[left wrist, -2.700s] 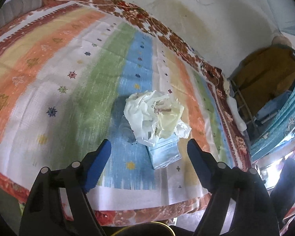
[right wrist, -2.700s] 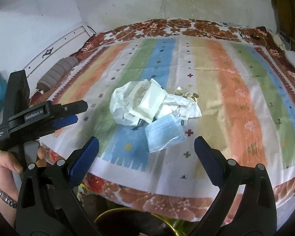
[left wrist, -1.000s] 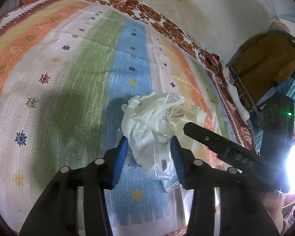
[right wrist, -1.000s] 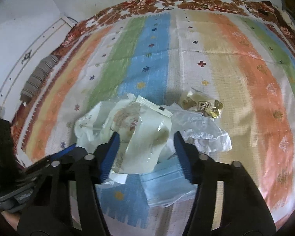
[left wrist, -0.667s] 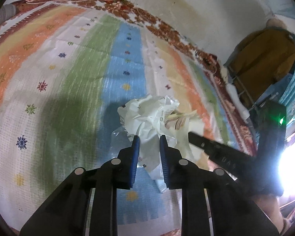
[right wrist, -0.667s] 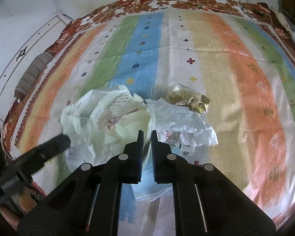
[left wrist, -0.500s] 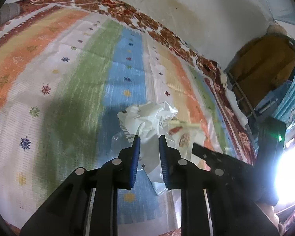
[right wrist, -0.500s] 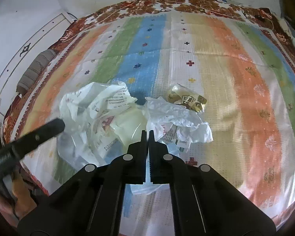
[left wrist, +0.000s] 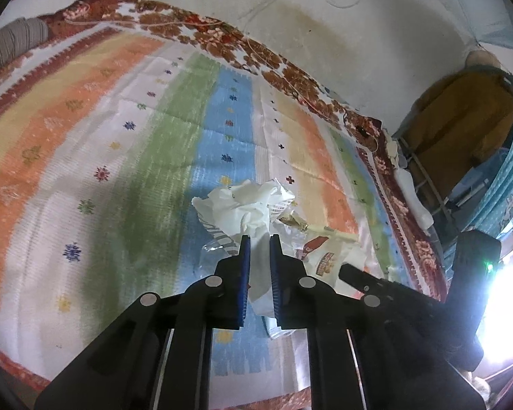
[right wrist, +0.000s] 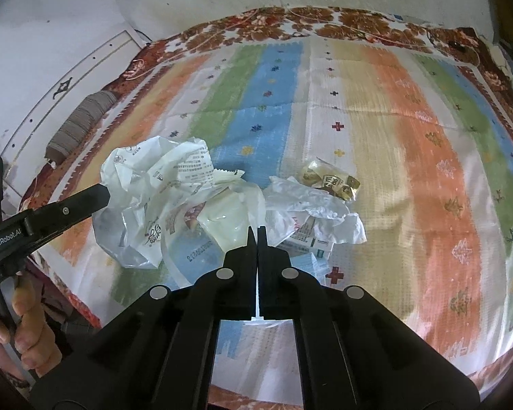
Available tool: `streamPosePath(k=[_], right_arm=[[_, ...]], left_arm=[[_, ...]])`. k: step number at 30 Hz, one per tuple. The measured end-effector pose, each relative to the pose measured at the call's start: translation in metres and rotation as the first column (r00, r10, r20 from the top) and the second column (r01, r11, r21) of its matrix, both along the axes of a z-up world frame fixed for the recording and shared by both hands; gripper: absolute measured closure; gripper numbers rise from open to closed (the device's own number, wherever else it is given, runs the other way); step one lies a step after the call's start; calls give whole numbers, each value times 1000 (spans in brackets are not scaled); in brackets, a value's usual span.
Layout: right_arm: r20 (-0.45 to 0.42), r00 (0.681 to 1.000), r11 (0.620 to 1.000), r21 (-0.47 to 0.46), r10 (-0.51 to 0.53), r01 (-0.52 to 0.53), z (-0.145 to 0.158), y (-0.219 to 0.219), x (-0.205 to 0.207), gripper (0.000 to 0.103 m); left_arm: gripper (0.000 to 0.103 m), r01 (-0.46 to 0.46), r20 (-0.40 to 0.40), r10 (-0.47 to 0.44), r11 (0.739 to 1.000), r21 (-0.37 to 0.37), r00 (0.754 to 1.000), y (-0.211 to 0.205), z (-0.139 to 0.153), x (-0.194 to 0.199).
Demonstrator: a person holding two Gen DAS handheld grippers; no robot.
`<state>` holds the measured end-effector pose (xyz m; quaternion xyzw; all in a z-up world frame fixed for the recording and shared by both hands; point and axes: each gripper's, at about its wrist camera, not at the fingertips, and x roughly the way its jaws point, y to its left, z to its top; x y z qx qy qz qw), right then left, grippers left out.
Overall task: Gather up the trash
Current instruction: 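Close the left tool on the white tissue while the right tool closes on white paper, then lift the tissue and paper with both tools and carry them toward the bin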
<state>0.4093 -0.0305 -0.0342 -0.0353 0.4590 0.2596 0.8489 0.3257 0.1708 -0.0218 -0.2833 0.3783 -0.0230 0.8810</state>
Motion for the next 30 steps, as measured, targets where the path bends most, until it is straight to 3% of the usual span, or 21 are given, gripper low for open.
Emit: streamPosePath(k=[7, 12, 18, 27, 30], right_arm=[[19, 1000, 1000, -7, 3, -3, 11, -2, -19, 103], [-5, 1000, 1000, 17, 3, -3, 9, -9, -37, 103], [25, 1000, 1000, -1, 14, -14, 14, -18, -52, 103], [-21, 999, 995, 92, 27, -25, 25, -37, -75, 103], [11, 1000, 997, 75, 28, -28, 33, -43, -87, 103]], left_arm=[[97, 10, 13, -11, 996, 86, 1000, -14, 19, -22], [97, 23, 10, -24, 997, 78, 1000, -21, 28, -29], [97, 30, 11, -32, 995, 92, 999, -34, 33, -41], [97, 54, 43, -61, 988, 144, 997, -56, 54, -70], [97, 49, 54, -56, 991, 124, 997, -57, 59, -81]])
